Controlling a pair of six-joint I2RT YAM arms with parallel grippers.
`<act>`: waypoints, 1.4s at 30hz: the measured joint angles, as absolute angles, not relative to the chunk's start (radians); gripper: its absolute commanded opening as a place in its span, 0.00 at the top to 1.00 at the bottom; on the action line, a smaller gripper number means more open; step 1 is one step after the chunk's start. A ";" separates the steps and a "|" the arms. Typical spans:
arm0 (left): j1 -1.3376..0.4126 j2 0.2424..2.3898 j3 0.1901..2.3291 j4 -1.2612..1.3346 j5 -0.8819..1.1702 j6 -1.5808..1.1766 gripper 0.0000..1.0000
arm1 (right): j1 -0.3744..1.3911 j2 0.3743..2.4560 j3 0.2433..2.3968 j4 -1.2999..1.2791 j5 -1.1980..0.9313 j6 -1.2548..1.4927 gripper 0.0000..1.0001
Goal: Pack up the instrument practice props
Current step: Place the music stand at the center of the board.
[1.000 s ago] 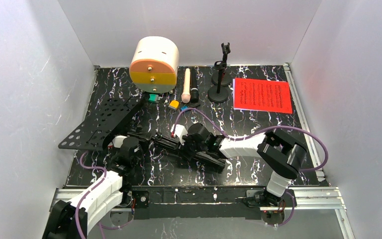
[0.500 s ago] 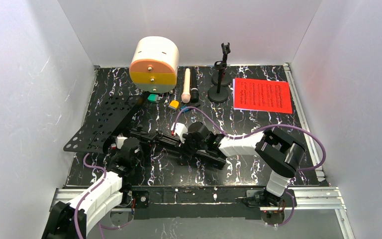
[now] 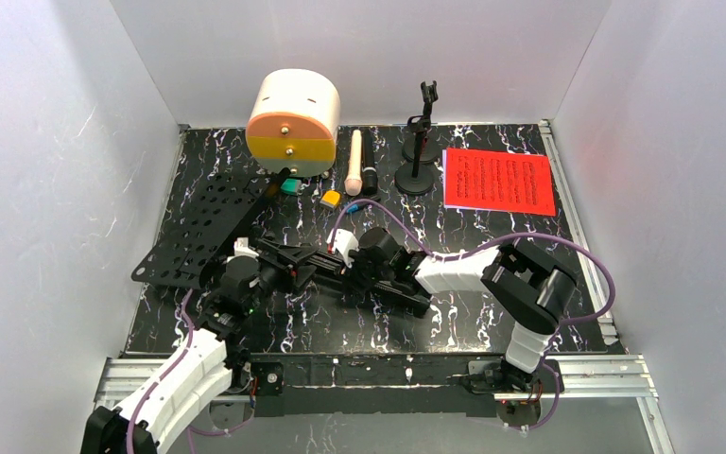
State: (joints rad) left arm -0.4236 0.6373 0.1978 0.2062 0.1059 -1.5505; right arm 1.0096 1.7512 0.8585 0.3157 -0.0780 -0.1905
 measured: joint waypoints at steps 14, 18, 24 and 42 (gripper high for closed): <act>-0.423 0.609 0.345 0.102 0.259 -1.445 0.42 | 1.003 1.752 0.877 0.334 -0.081 -0.213 0.99; -0.423 0.582 0.363 0.054 0.278 -1.412 0.42 | 1.003 1.752 0.878 0.340 -0.083 -0.214 0.99; -0.425 0.483 0.359 -0.092 0.260 -1.390 0.42 | 0.997 1.755 0.892 0.321 -0.108 -0.204 0.99; -0.425 0.580 0.135 -0.136 0.201 -1.278 0.42 | 0.930 1.749 1.006 0.090 -0.227 -0.072 0.99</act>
State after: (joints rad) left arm -0.4248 0.5800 0.1352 -0.1356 0.2008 -1.2781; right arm 0.9302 1.7489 1.0061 0.0898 -0.2272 -0.0723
